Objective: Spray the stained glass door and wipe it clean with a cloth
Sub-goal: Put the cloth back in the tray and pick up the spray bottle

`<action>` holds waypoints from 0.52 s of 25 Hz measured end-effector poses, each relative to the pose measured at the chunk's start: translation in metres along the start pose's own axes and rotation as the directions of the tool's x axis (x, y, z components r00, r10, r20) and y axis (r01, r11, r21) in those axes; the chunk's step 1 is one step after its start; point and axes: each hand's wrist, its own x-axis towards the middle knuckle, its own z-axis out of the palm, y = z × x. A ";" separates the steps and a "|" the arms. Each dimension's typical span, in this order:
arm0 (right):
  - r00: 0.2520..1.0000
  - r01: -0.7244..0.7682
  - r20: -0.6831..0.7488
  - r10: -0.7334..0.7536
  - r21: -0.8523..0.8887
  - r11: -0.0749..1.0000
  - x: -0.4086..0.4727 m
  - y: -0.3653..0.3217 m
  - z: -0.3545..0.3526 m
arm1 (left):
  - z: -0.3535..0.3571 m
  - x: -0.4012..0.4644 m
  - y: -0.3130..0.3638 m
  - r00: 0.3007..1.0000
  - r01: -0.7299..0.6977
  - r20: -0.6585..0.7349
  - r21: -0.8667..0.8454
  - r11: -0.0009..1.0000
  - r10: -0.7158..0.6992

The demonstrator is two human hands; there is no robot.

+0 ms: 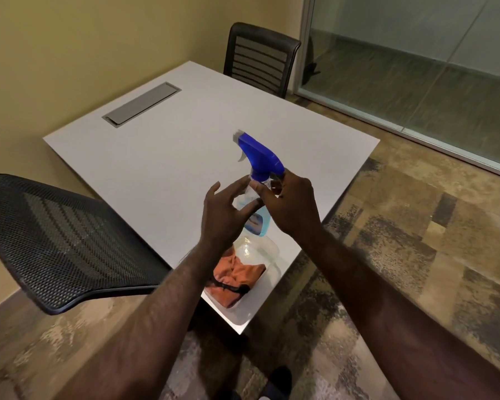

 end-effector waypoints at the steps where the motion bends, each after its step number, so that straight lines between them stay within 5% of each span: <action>1: 0.999 -0.021 0.033 0.021 0.000 1.000 -0.003 0.001 0.005 | -0.002 -0.005 -0.005 1.000 0.021 0.010 0.014 1.000 -0.021; 13: 0.951 -0.211 0.224 0.213 -0.033 0.977 -0.036 0.051 0.054 | 0.029 -0.034 -0.063 0.940 0.260 0.203 0.099 0.960 -0.276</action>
